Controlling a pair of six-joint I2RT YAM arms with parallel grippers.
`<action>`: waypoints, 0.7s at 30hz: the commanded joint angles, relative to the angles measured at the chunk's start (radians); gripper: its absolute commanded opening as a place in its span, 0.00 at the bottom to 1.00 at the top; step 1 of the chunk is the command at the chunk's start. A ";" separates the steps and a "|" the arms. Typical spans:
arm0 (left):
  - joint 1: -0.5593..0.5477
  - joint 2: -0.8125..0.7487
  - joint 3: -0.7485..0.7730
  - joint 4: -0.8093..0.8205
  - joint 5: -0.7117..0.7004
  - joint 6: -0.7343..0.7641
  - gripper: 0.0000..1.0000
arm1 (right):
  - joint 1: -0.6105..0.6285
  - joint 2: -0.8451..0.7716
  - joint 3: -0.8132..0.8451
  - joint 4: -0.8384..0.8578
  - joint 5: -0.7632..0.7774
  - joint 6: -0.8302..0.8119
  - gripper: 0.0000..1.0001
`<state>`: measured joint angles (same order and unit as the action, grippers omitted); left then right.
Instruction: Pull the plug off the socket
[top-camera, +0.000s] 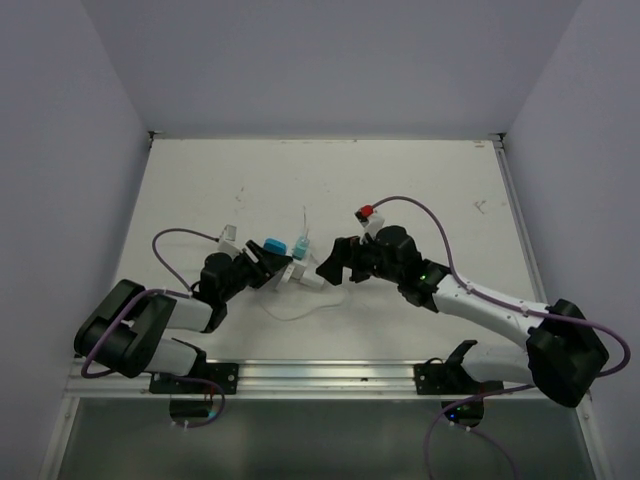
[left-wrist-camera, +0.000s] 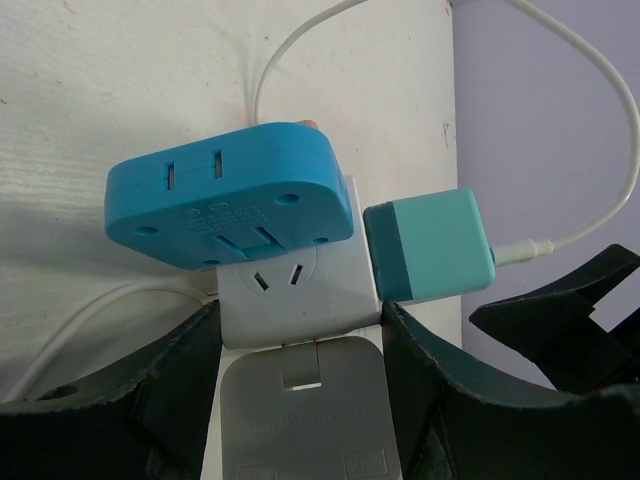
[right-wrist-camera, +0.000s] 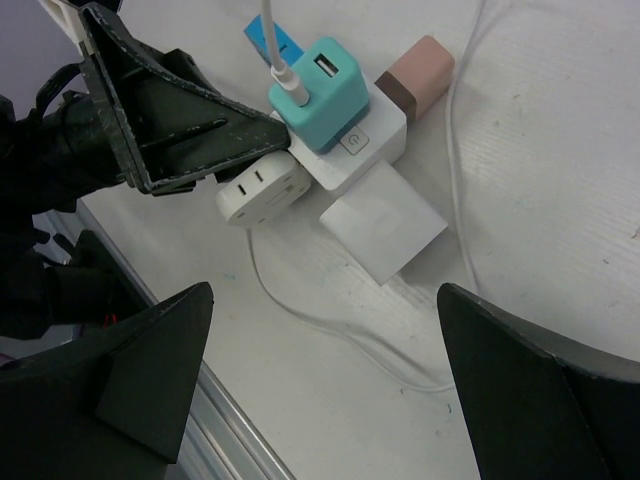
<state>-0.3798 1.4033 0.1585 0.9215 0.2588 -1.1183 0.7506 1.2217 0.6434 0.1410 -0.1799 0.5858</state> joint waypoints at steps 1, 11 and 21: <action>0.007 -0.024 -0.007 0.105 0.020 -0.014 0.00 | 0.033 0.002 0.045 0.046 0.100 0.002 0.98; 0.007 -0.035 0.010 0.037 0.051 -0.006 0.00 | 0.044 0.133 0.117 0.160 0.016 -0.270 0.97; 0.007 -0.082 0.061 -0.095 0.069 0.018 0.00 | 0.033 0.291 0.154 0.305 -0.056 -0.402 0.95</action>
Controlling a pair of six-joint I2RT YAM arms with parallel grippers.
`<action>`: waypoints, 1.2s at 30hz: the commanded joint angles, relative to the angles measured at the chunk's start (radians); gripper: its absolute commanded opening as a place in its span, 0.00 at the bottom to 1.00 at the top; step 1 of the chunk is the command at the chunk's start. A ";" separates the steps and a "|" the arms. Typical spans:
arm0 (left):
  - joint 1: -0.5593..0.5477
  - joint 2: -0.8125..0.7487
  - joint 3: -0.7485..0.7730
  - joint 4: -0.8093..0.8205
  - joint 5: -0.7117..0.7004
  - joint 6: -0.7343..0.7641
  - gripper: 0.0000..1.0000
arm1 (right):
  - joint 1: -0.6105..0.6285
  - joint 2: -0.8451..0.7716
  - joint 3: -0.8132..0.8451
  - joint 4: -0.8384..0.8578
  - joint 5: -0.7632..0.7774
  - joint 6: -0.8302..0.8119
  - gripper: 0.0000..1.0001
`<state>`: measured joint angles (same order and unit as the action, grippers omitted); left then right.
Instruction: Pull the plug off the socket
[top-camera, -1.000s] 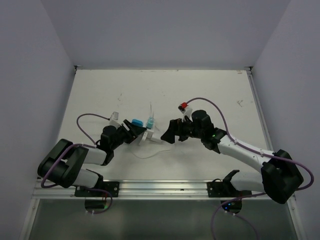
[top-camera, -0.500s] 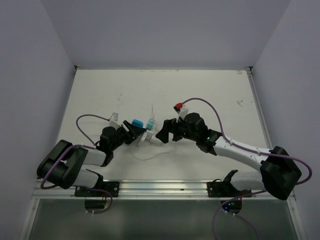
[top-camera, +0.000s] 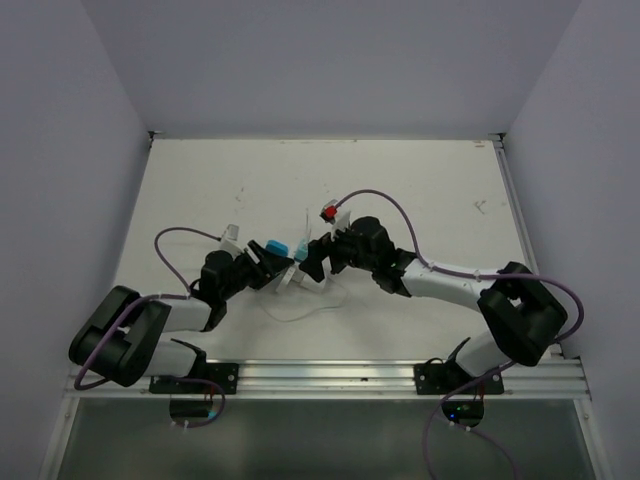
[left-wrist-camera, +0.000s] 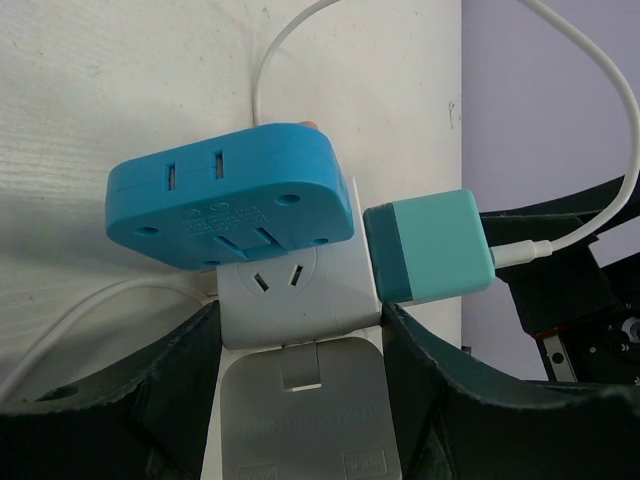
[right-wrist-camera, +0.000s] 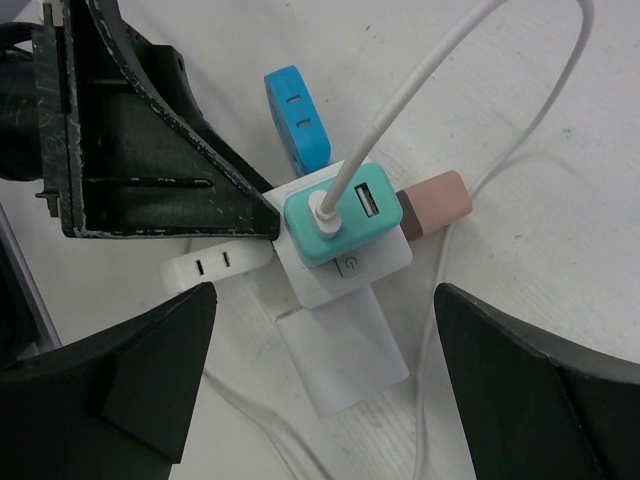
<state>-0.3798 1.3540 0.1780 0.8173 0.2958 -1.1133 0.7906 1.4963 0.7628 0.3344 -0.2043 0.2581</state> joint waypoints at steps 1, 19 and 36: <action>0.007 -0.033 0.043 0.005 0.034 0.013 0.00 | -0.017 0.028 0.039 0.132 -0.059 -0.083 0.95; 0.007 -0.018 0.066 -0.027 0.049 0.017 0.00 | -0.091 0.156 0.070 0.224 -0.270 -0.065 0.74; 0.007 -0.018 0.072 -0.061 0.048 0.015 0.00 | -0.109 0.226 0.078 0.310 -0.353 -0.040 0.48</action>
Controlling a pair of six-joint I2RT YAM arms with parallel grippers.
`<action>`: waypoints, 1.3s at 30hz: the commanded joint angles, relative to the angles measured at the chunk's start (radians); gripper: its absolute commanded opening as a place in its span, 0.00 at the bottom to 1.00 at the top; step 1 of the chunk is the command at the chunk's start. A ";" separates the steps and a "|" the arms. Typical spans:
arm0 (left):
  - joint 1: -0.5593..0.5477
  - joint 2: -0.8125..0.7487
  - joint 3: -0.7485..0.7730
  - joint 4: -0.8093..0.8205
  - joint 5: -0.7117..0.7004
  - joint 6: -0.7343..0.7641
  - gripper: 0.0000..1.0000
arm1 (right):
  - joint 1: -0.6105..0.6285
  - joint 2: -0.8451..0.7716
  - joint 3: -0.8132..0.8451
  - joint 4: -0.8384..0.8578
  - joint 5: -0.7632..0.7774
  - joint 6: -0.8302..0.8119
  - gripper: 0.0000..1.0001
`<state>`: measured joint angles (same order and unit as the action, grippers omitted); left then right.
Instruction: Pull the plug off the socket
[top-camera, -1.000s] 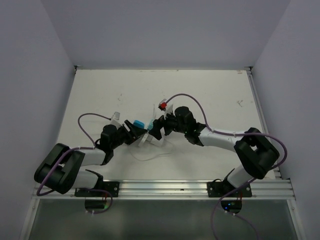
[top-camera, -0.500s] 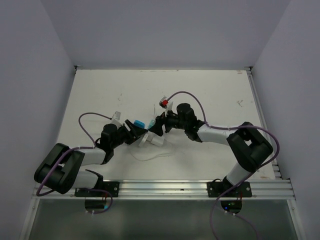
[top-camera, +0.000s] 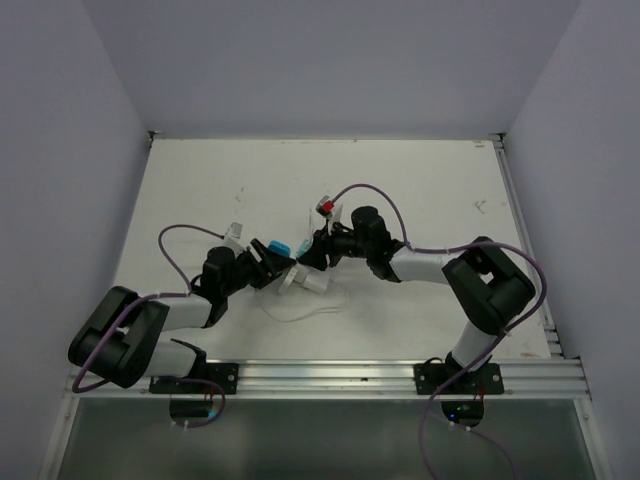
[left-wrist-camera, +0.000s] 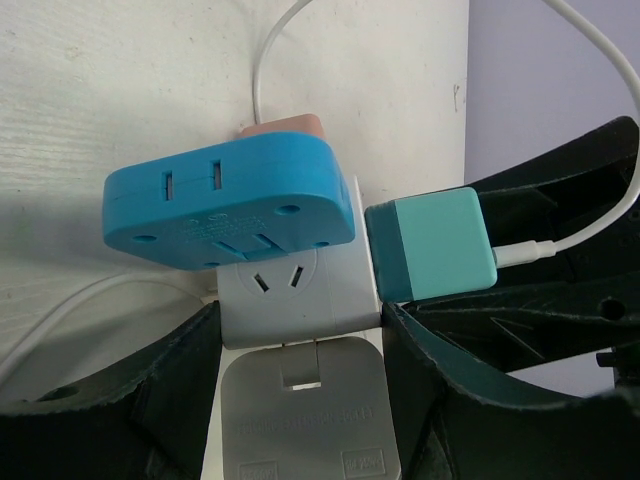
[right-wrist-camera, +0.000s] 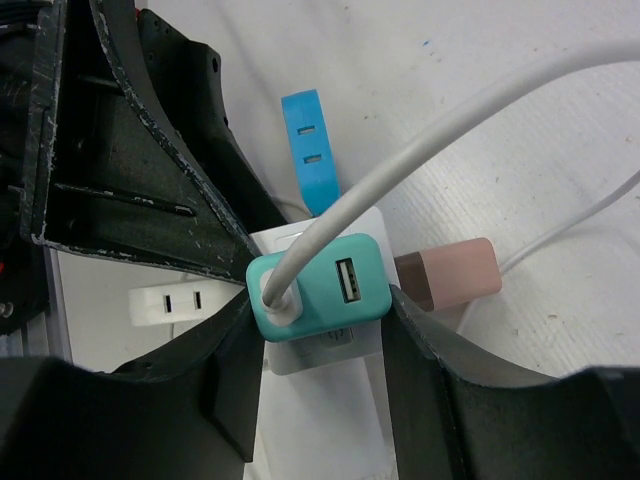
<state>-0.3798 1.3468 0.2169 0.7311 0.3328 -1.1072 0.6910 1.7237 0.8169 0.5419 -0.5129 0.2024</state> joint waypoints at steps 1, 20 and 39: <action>0.007 -0.011 0.033 0.015 0.011 0.007 0.00 | -0.013 -0.006 0.022 0.107 -0.047 0.020 0.43; 0.007 -0.018 0.047 -0.291 -0.043 0.000 0.00 | -0.025 -0.130 -0.022 0.224 -0.004 0.078 0.00; 0.007 0.002 0.049 -0.453 -0.100 0.012 0.00 | -0.114 -0.171 -0.059 0.418 -0.070 0.232 0.00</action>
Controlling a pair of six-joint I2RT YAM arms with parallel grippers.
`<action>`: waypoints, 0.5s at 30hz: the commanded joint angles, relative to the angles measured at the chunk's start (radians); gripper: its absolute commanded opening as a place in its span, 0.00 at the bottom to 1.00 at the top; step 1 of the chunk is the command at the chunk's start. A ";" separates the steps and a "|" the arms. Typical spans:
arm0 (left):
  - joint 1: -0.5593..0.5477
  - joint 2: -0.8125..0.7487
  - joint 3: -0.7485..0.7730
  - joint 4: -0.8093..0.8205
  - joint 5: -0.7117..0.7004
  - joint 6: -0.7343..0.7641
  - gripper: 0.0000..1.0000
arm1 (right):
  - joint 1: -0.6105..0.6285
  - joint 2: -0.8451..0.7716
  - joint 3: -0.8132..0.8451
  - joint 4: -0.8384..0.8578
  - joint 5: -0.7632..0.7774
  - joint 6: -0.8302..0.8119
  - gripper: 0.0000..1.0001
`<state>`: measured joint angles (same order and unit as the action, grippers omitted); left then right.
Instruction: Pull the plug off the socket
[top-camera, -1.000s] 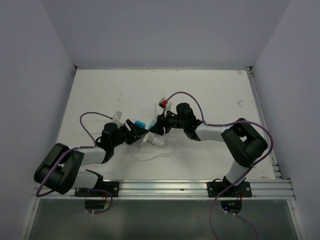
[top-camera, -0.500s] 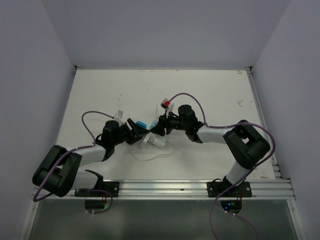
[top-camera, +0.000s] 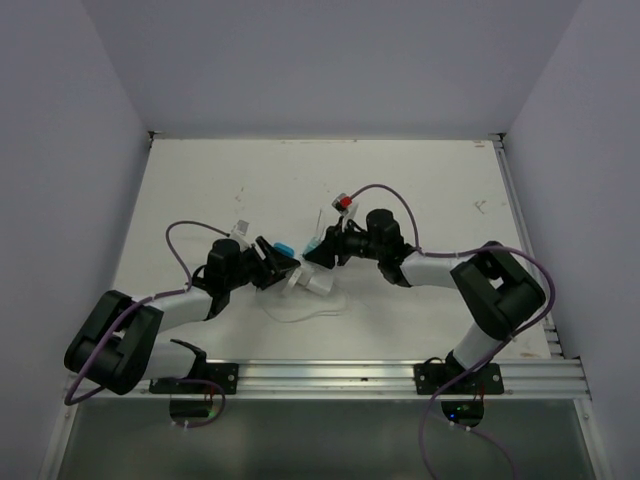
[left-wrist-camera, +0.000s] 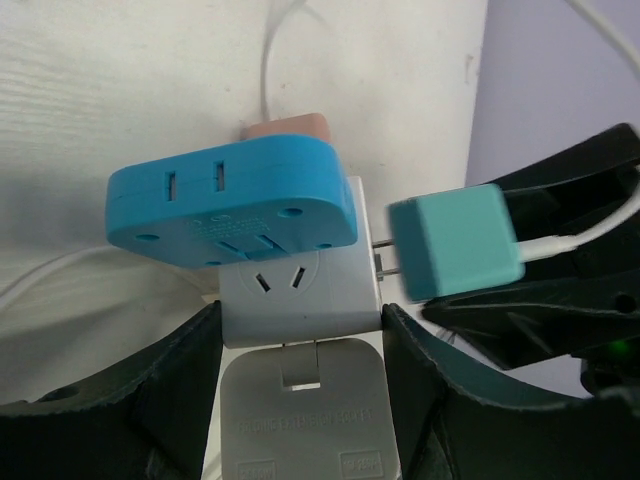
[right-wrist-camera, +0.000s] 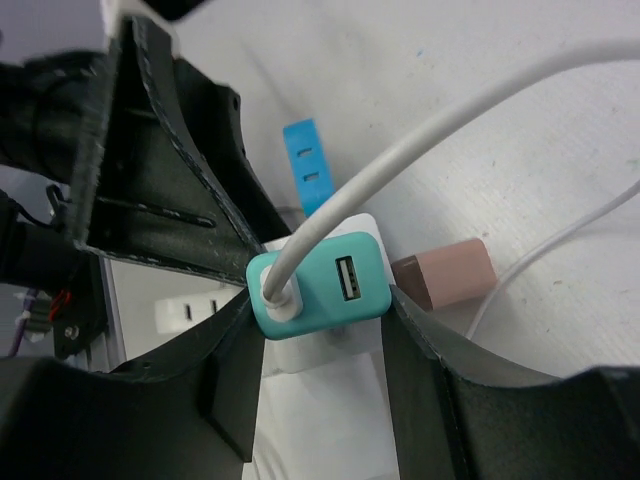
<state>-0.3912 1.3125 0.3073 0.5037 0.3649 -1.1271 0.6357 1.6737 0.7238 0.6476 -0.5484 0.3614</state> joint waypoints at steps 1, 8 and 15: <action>0.018 0.040 -0.045 -0.229 -0.133 0.032 0.00 | -0.060 -0.124 0.034 0.311 -0.036 0.073 0.00; 0.018 0.050 -0.045 -0.246 -0.138 0.024 0.00 | -0.065 -0.153 0.062 0.245 -0.024 0.039 0.00; 0.018 0.021 -0.028 -0.223 -0.132 0.029 0.00 | -0.146 -0.215 0.040 -0.015 0.215 0.021 0.00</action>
<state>-0.3866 1.3109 0.3031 0.4763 0.3527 -1.1423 0.5354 1.5150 0.7582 0.7502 -0.4973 0.4026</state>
